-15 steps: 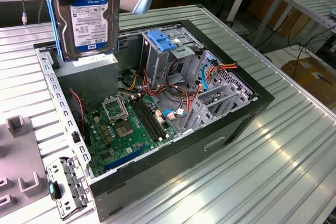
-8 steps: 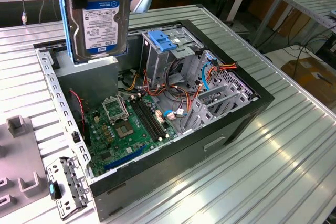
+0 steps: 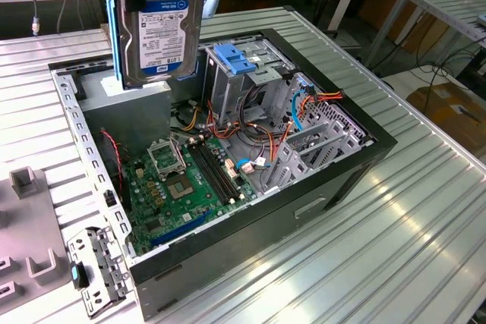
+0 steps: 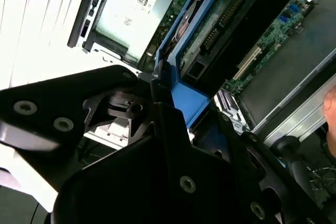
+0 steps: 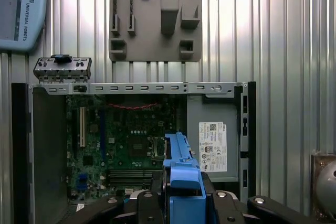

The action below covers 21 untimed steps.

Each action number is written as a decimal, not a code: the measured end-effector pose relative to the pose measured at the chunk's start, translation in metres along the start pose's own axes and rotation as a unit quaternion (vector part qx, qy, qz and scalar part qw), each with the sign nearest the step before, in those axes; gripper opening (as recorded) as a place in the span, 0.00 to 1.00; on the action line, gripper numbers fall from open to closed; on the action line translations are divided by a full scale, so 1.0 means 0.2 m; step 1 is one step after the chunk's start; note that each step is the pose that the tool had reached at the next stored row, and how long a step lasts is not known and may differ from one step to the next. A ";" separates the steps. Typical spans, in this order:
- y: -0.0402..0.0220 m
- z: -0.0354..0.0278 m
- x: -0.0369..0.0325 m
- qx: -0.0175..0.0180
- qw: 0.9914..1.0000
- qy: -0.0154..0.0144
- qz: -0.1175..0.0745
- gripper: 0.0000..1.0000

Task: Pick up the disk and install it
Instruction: 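Insert the disk into the insertion slot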

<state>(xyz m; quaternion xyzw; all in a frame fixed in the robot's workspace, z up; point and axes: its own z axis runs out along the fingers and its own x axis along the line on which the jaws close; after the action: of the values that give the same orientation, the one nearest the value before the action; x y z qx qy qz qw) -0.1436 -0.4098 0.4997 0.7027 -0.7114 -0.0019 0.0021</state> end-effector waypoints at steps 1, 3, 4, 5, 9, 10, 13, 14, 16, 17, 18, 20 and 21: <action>-0.006 0.000 0.000 0.000 1.000 0.000 0.000 0.37; -0.013 0.000 0.000 0.000 1.000 0.000 0.000 0.37; -0.013 0.000 0.000 0.000 1.000 0.000 0.000 0.37; -0.015 0.000 0.000 0.000 1.000 0.000 0.000 0.37; -0.020 0.000 0.000 0.000 1.000 0.000 0.000 0.37; -0.021 0.000 0.000 0.000 1.000 0.000 0.000 0.37; -0.021 0.000 0.002 0.000 1.000 0.000 0.000 0.37; -0.021 0.000 0.004 0.000 1.000 0.000 0.000 0.37; -0.021 0.000 0.013 0.000 1.000 0.000 0.000 0.37; -0.021 0.000 0.016 0.000 1.000 0.000 0.000 0.37; -0.021 0.000 0.021 0.000 1.000 0.000 0.000 0.37; -0.021 0.000 0.030 0.000 1.000 0.000 0.000 0.37; -0.021 0.000 0.034 0.000 1.000 0.000 0.000 0.37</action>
<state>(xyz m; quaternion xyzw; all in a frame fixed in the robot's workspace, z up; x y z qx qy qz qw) -0.1394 -0.4167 0.4997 0.7028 -0.7114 -0.0018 0.0021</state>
